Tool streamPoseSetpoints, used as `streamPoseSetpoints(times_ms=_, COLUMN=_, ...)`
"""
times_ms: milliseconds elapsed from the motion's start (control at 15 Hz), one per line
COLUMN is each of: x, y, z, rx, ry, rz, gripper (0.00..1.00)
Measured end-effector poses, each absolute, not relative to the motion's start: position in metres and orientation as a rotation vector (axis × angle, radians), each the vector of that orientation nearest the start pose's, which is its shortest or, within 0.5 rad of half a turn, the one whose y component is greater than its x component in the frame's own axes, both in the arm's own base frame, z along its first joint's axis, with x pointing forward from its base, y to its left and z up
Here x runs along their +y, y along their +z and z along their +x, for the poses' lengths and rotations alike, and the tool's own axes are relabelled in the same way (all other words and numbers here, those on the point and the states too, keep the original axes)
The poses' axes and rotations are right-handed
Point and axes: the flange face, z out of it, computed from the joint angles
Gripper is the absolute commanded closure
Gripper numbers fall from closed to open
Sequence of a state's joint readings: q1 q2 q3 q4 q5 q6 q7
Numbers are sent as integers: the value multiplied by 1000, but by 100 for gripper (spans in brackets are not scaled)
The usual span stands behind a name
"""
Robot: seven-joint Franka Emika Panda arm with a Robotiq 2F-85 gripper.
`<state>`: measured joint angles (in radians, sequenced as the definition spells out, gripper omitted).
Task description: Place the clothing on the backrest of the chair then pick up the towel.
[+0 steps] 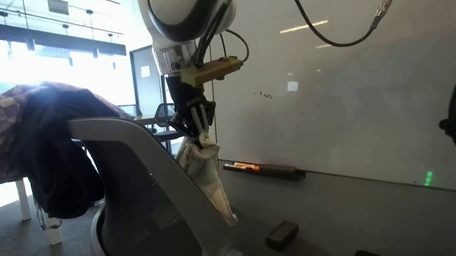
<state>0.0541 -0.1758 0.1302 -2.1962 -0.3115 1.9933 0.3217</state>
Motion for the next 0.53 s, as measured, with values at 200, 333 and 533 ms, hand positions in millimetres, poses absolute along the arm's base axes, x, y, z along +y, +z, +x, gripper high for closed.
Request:
streamPoseSetpoints(times_ms=200, x=85, y=470, z=488, rx=-34, ry=-129, rz=-3431, gripper=90)
streamPoseSetpoints(times_ms=333, x=90, y=475, z=494, rx=-84, ry=-242, rz=-3401, gripper=90)
streamPoseSetpoints(times_ms=533, x=95, y=479, z=501, rx=-107, ry=-360, rz=-3353, gripper=93)
